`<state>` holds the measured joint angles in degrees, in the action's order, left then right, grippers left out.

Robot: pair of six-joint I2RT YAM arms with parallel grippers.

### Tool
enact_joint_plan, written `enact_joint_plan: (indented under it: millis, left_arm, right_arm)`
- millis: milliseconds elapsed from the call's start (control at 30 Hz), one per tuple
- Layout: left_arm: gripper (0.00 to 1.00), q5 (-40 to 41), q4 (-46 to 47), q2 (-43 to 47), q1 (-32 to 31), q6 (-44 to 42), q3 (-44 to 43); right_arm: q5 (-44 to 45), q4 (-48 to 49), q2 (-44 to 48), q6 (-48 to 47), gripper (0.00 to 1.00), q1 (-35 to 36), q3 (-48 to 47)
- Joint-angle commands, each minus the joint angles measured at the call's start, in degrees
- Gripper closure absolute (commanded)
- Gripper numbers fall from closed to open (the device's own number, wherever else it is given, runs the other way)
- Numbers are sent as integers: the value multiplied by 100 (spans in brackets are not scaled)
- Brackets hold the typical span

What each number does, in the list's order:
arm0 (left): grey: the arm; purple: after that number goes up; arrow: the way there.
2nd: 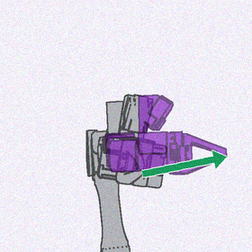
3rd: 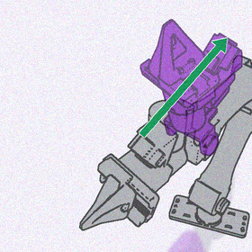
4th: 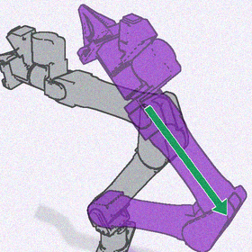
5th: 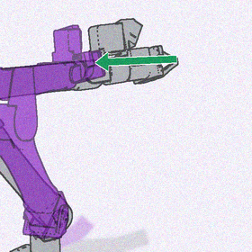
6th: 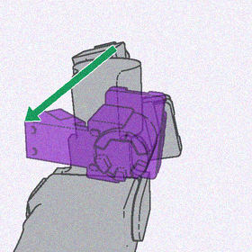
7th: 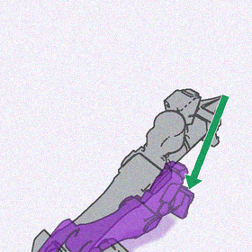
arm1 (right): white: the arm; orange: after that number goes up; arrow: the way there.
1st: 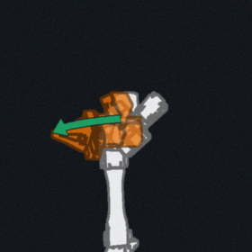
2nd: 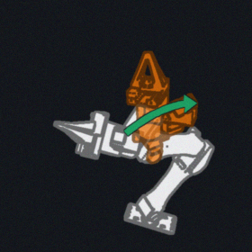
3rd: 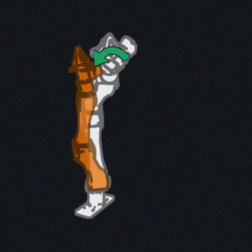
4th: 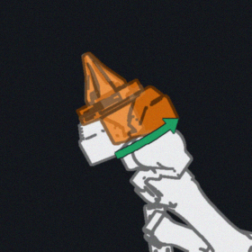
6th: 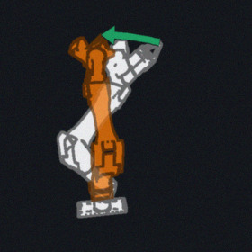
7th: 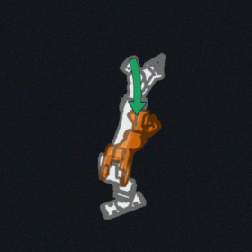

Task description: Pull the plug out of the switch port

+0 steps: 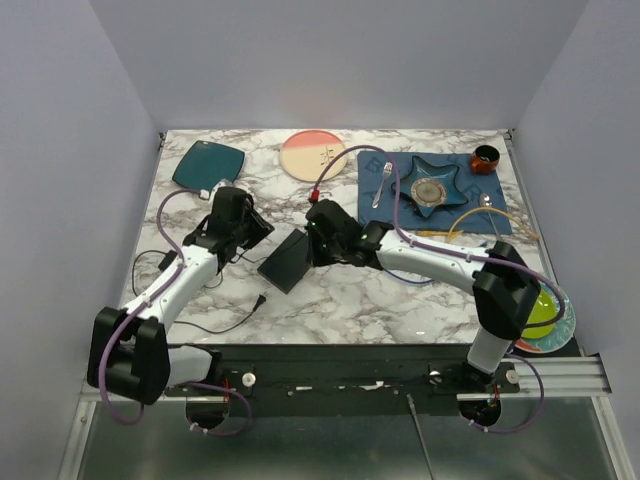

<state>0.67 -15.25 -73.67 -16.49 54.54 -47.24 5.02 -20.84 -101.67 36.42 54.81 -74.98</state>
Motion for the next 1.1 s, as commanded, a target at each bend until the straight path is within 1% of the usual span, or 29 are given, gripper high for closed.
enact_joint_plan:
  millis: [0, 67, 167, 267, 300, 400, 467, 533, 567, 600, 700, 833, 867, 900, 967, 1000, 1067]
  left_arm:
    - [60, -58, -23, 590, -30, 64, 548]
    - [60, -268, 135, 766, -108, 144, 855]
    - [60, -418, 197, 749, -257, 197, 1041]
    - [60, -523, 276, 644, -355, 171, 1103]
    - [60, -558, 311, 600, -407, 162, 1095]
    - [60, -647, 329, 406, -477, 100, 1007]
    - [60, -690, 338, 283, -495, 83, 980]
    - [60, -717, 373, 248, -495, 74, 980]
    - [60, -717, 391, 248, -495, 74, 1006]
    - [60, -726, 408, 248, -504, 83, 1024]
    - [60, -743, 461, 248, -504, 83, 1121]
    - [59, -805, 505, 195, -504, 83, 1174]
    - [60, -822, 522, 186, -504, 91, 1200]
    - [60, -840, 531, 178, -504, 100, 1209]
    - [59, -866, 566, 169, -504, 100, 1252]
    - [59, -875, 575, 177, -504, 109, 1261]
    - [59, -884, 601, 204, -504, 118, 1288]
  right_arm:
    - [1405, -342, 104, -926, 89, -198, 238]
    - [1266, -342, -141, -1267, 89, -303, 177]
    - [1028, -421, -397, -1690, 86, -313, 27]
    - [1089, -194, -354, -1831, 71, -313, 264]
    - [1141, -149, -319, -1867, 63, -313, 308]
    - [1177, -52, -327, -2034, 57, -304, 405]
    - [1177, -8, -345, -2113, 56, -313, 405]
    - [1194, -8, -380, -2166, 50, -313, 362]
    - [1256, -69, -389, -2166, 47, -304, 327]
    - [1387, -113, -415, -2166, 39, -295, 239]
    - [1485, -236, -521, -2254, 29, -304, 72]
    - [1397, -35, -556, -2464, 30, -295, 106]
    - [1336, 79, -565, -2613, 33, -295, 106]
    - [1170, 106, -591, -2684, 38, -295, 80]
    - [1011, 159, -644, -2885, 44, -304, 2]
    - [923, 159, -722, -2930, 49, -304, -25]
    - [835, 159, -775, -3061, 51, -304, -87]
